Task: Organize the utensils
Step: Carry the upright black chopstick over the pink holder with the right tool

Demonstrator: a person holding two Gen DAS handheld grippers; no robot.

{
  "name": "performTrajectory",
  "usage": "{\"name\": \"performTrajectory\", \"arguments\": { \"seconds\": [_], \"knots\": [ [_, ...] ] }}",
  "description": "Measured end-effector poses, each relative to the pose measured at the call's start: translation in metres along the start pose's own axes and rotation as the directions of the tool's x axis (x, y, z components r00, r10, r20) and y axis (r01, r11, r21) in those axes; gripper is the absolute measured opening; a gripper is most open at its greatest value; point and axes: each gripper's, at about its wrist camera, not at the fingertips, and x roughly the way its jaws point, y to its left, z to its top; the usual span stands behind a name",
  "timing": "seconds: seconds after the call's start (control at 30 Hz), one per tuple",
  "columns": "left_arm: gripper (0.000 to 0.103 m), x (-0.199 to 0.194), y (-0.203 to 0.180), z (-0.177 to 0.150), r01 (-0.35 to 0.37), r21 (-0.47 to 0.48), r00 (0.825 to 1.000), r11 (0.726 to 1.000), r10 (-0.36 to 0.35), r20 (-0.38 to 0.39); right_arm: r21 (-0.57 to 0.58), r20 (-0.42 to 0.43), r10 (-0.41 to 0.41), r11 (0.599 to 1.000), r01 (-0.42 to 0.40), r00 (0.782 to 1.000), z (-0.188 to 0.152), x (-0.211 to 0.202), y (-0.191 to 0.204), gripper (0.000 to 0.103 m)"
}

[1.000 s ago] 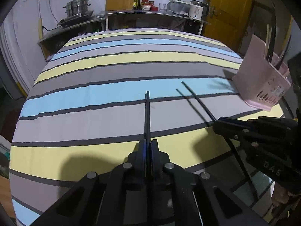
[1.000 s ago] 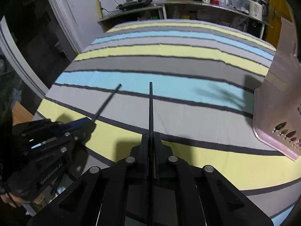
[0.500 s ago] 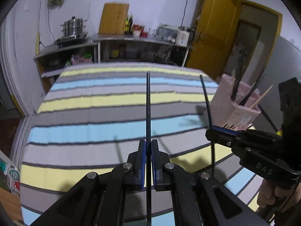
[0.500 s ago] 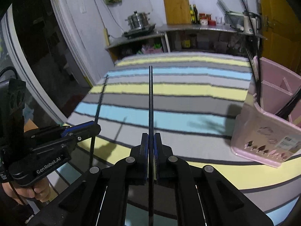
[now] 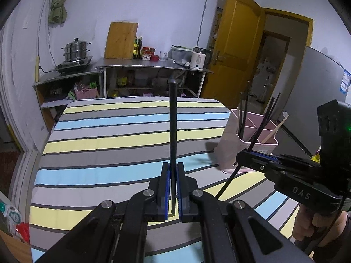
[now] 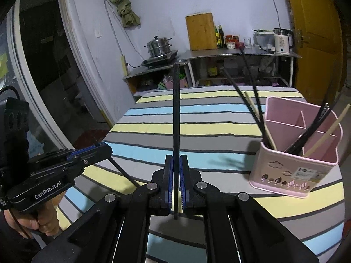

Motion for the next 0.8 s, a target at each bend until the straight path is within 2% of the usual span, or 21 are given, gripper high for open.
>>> {"name": "performTrajectory", "arguments": {
  "seconds": [0.47,0.8],
  "knots": [
    [0.005,0.004,-0.017,0.000,0.050,0.010,0.999,0.999,-0.050,-0.022,0.026,0.030,-0.027,0.999,0.027,0.999,-0.006,-0.021,-0.012,0.005],
    [0.005,0.030,-0.063,0.009,0.142,0.057,0.988,0.988,-0.139,-0.066,0.105,0.060,-0.097,0.990,0.090,0.994,-0.014,-0.048,-0.049,0.005]
  ]
}}
